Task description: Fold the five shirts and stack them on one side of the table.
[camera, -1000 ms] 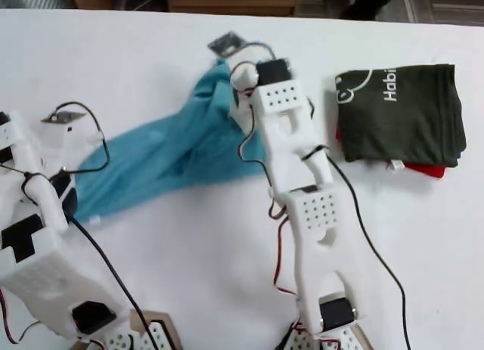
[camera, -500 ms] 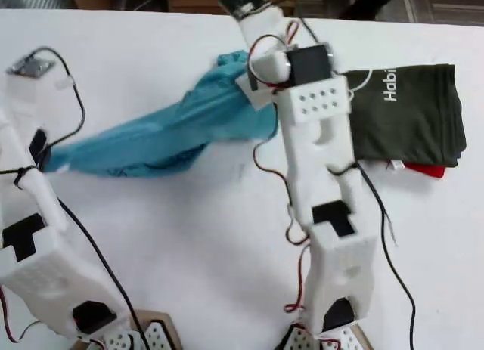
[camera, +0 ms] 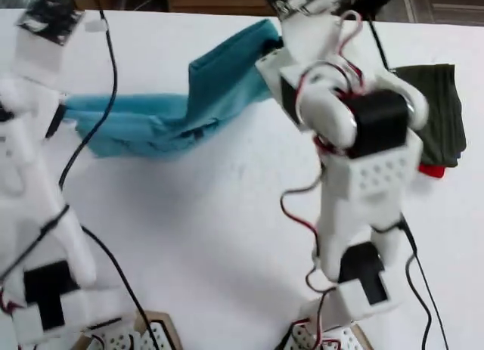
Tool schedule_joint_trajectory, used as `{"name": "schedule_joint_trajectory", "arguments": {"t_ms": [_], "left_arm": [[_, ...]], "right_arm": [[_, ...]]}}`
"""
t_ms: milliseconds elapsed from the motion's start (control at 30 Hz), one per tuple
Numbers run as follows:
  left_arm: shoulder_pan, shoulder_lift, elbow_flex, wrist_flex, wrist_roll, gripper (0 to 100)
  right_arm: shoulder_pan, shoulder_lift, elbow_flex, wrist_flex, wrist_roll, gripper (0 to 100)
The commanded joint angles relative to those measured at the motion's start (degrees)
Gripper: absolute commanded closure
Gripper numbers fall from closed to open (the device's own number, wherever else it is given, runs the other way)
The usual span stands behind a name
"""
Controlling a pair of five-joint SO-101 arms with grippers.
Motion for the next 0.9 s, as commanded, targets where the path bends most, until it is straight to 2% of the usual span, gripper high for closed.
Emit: {"name": "schedule_joint_trajectory", "arguments": {"t_ms": [0, 233, 567, 633, 733, 867], "left_arm": [[-2.11, -5.63, -2.24, -1.76, 4.75, 97], [-7.65, -9.14, -2.77, -3.6, 14.42, 97], [-7.65, -18.81, -2.24, -3.6, 16.18, 97], [-7.74, -18.9, -2.15, -3.6, 16.09, 97], [-7.74, -18.99, -0.4, -4.04, 16.0, 97], [-8.79, -19.08, 7.6, -7.82, 15.91, 97]], "right_arm": [[1.19, -6.99, -0.09, -1.27, 0.35, 97.8], [1.19, -15.34, -0.09, -4.53, 0.35, 97.8], [0.75, -16.4, 1.05, -5.41, -0.09, 97.8], [-0.84, -15.25, 5.36, -3.82, -1.32, 97.8], [-3.12, -13.76, 12.57, -2.59, -7.3, 97.5], [-7.96, -11.56, 28.13, -7.69, -10.02, 96.7]]}}
